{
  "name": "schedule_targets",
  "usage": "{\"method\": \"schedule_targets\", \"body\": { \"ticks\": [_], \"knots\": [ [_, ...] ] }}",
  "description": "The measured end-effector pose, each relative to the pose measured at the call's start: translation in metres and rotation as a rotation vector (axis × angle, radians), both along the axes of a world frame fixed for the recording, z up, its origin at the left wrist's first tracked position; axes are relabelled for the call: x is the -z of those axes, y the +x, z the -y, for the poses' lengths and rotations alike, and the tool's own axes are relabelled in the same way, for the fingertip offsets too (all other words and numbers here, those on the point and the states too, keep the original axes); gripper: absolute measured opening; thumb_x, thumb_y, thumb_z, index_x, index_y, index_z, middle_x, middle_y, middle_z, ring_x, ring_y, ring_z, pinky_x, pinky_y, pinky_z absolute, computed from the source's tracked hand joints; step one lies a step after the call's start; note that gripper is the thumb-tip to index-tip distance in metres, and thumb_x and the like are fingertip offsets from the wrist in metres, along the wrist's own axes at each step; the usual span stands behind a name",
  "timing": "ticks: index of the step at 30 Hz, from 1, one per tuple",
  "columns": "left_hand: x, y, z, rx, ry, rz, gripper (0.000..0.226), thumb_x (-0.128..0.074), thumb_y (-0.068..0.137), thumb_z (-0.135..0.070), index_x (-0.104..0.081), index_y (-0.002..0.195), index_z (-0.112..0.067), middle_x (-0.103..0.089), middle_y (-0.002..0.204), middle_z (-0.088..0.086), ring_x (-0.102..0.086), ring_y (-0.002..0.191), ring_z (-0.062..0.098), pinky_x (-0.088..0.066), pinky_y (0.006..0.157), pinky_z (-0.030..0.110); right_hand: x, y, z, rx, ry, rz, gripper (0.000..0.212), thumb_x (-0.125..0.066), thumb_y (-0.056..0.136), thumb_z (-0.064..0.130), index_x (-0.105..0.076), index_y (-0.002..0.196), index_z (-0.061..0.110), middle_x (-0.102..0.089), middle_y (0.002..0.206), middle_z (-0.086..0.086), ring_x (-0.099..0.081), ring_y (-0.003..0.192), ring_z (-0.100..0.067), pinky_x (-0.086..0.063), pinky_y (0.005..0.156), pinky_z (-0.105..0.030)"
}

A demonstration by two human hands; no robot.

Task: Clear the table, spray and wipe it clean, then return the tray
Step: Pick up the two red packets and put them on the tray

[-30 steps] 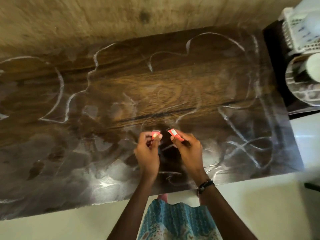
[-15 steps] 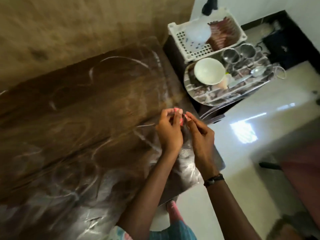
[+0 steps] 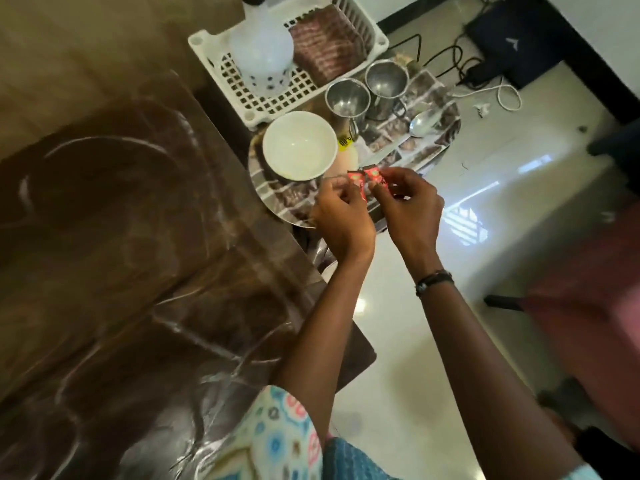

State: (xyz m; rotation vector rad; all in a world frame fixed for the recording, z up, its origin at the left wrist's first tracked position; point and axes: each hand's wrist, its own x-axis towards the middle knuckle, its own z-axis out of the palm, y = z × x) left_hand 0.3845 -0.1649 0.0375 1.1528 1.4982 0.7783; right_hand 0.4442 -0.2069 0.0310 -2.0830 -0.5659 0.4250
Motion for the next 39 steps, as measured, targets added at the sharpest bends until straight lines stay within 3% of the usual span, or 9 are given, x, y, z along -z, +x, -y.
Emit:
{"method": "schedule_targets", "body": {
  "ticks": [5, 9, 14, 19, 23, 27, 33, 36, 39],
  "knots": [
    [0.01, 0.008, -0.008, -0.061, 0.07, -0.144, 0.003, -0.059, 0.09, -0.005, -0.059, 0.093, -0.003, -0.068, 0.094, 0.012, -0.065, 0.082, 0.024, -0.046, 0.064, 0.026, 0.017, 0.008, -0.023, -0.054, -0.095, 0.125, 0.021, -0.069, 0.084, 0.028, -0.071, 0.102, 0.018, -0.073, 0.095, 0.004, -0.066, 0.085, -0.009, -0.056, 0.076, -0.032],
    [0.017, 0.006, -0.01, -0.089, 0.072, -0.21, 0.007, -0.06, 0.09, -0.007, -0.063, 0.095, -0.003, -0.071, 0.095, 0.012, -0.067, 0.083, 0.021, -0.042, 0.064, 0.021, 0.028, 0.003, -0.034, -0.07, -0.151, 0.215, 0.026, -0.07, 0.081, 0.03, -0.07, 0.104, 0.019, -0.072, 0.097, 0.0, -0.064, 0.091, -0.019, -0.055, 0.074, -0.037],
    [0.021, 0.001, -0.014, -0.067, 0.121, -0.265, 0.01, -0.063, 0.089, -0.014, -0.067, 0.093, -0.005, -0.071, 0.095, 0.01, -0.066, 0.082, 0.02, -0.05, 0.067, 0.028, 0.032, -0.003, -0.037, -0.115, -0.139, 0.255, 0.027, -0.066, 0.085, 0.03, -0.069, 0.106, 0.014, -0.066, 0.102, -0.004, -0.061, 0.092, -0.024, -0.052, 0.072, -0.035],
    [0.023, -0.005, -0.019, -0.019, 0.158, -0.333, 0.01, -0.061, 0.089, -0.011, -0.068, 0.091, -0.003, -0.065, 0.102, 0.011, -0.05, 0.076, 0.01, -0.038, 0.06, 0.004, 0.033, -0.007, -0.033, -0.124, -0.12, 0.27, 0.021, -0.062, 0.089, 0.024, -0.071, 0.105, 0.013, -0.066, 0.1, -0.006, -0.06, 0.088, -0.021, -0.051, 0.071, -0.033],
    [0.025, -0.01, -0.022, -0.015, 0.13, -0.307, 0.011, -0.063, 0.088, -0.014, -0.07, 0.089, -0.005, -0.069, 0.095, 0.01, -0.061, 0.079, 0.015, -0.042, 0.057, 0.01, 0.033, -0.008, -0.033, -0.115, -0.099, 0.261, 0.021, -0.064, 0.088, 0.023, -0.071, 0.103, 0.011, -0.066, 0.098, -0.006, -0.06, 0.086, -0.02, -0.051, 0.071, -0.031],
    [0.017, -0.024, -0.017, 0.052, 0.179, -0.341, 0.01, -0.066, 0.087, -0.014, -0.07, 0.088, -0.004, -0.07, 0.092, 0.008, -0.054, 0.072, 0.006, -0.038, 0.055, 0.001, 0.028, -0.015, -0.03, -0.09, -0.054, 0.268, 0.023, -0.059, 0.092, 0.023, -0.069, 0.108, 0.01, -0.066, 0.103, -0.007, -0.06, 0.091, -0.02, -0.051, 0.077, -0.03],
    [-0.003, -0.072, -0.004, 0.105, 0.356, -0.287, 0.006, -0.067, 0.085, -0.012, -0.067, 0.083, -0.006, -0.066, 0.086, 0.006, -0.061, 0.073, 0.016, -0.041, 0.061, 0.01, 0.005, -0.057, -0.011, -0.068, 0.022, 0.279, 0.024, -0.057, 0.095, 0.021, -0.065, 0.115, 0.01, -0.065, 0.109, -0.007, -0.061, 0.098, -0.021, -0.055, 0.08, -0.041],
    [-0.009, -0.108, -0.002, 0.103, 0.39, -0.296, 0.01, -0.065, 0.087, -0.018, -0.066, 0.082, -0.01, -0.063, 0.082, 0.002, -0.058, 0.069, 0.017, -0.049, 0.061, 0.031, -0.003, -0.091, -0.004, -0.121, 0.038, 0.268, 0.022, -0.056, 0.095, 0.019, -0.065, 0.113, 0.012, -0.066, 0.11, -0.006, -0.062, 0.097, -0.022, -0.055, 0.079, -0.043],
    [-0.012, -0.156, -0.004, 0.092, 0.391, -0.295, 0.012, -0.065, 0.088, -0.022, -0.065, 0.081, -0.013, -0.061, 0.08, -0.001, -0.055, 0.069, 0.014, -0.05, 0.062, 0.035, -0.01, -0.132, -0.002, -0.189, 0.052, 0.242, 0.019, -0.056, 0.094, 0.016, -0.066, 0.11, 0.012, -0.066, 0.107, -0.004, -0.061, 0.093, -0.02, -0.054, 0.077, -0.042]
  ]
}}
